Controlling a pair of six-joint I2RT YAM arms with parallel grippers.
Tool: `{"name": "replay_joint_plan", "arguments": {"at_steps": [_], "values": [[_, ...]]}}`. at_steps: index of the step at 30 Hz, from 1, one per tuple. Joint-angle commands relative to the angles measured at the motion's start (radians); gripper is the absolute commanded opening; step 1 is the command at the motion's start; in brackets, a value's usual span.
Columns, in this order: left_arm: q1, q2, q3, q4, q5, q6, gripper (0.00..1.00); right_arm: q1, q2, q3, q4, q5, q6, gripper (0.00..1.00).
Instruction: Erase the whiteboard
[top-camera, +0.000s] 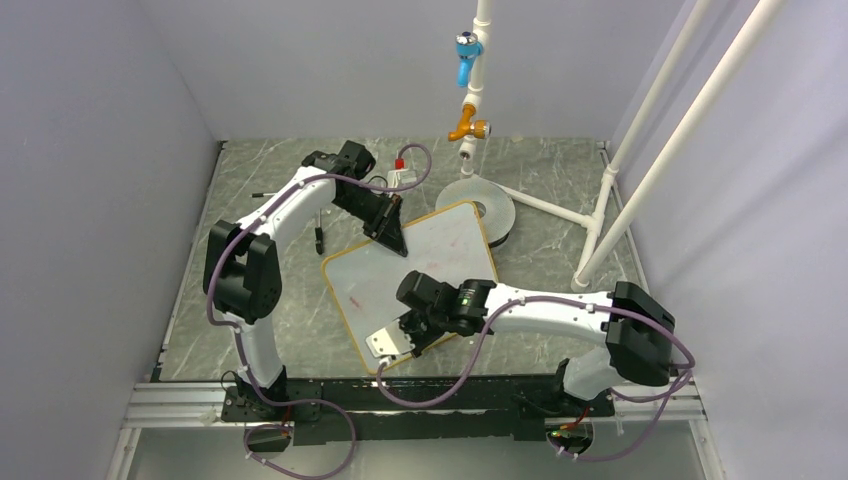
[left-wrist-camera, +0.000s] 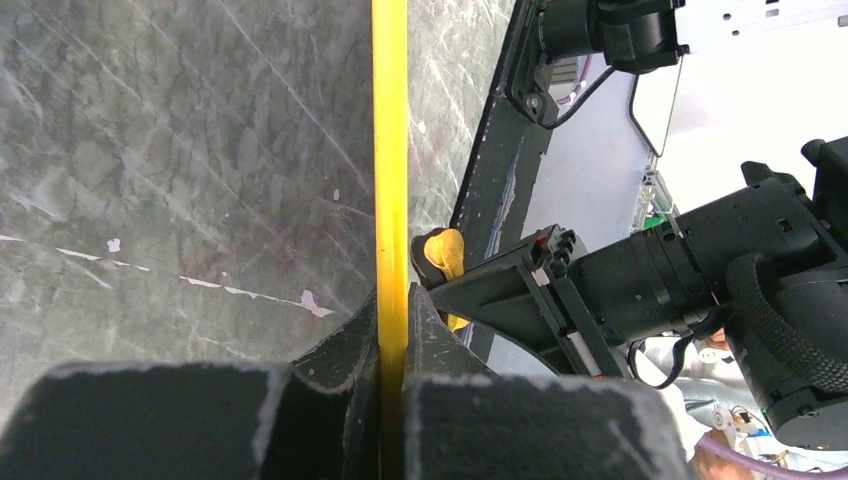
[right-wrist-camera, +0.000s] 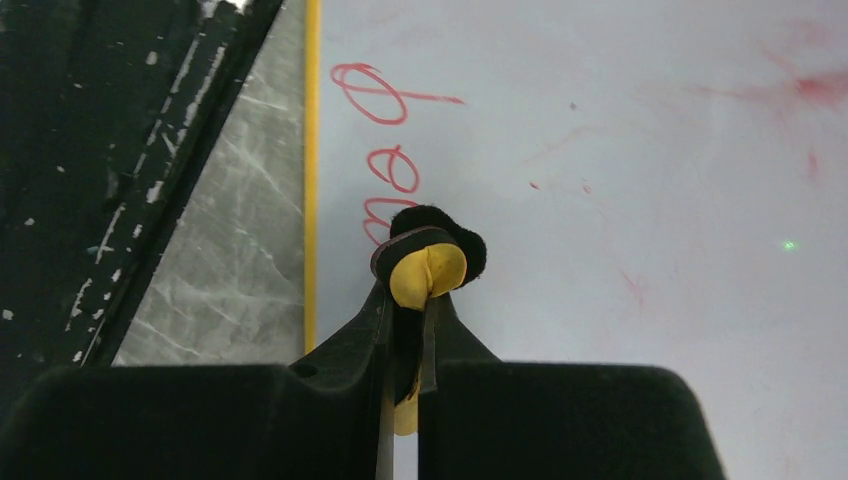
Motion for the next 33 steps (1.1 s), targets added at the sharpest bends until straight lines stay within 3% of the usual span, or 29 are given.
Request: {"name": "replay_joint_plan", "arguments": {"at_steps": [1, 11, 15, 24, 33], "values": [[0.003, -0.028, 0.061, -0.036, 0.1, 0.003, 0.0, 0.019, -0.037, -0.027, 0.016, -0.013, -0.046, 0.0], [-0.001, -0.018, 0.059, -0.017, 0.11, -0.006, 0.0, -0.029, -0.06, -0.057, 0.119, 0.13, -0.034, 0.0], [-0.002, -0.019, 0.052, -0.012, 0.109, -0.009, 0.0, 0.02, -0.032, -0.066, 0.119, 0.101, -0.028, 0.0], [-0.002, -0.025, 0.049, -0.007, 0.106, -0.013, 0.0, 0.207, 0.097, -0.024, 0.139, 0.186, 0.02, 0.0], [-0.003, -0.021, 0.038, 0.003, 0.112, -0.012, 0.0, 0.214, 0.169, 0.03, 0.241, 0.377, 0.11, 0.0]]}}
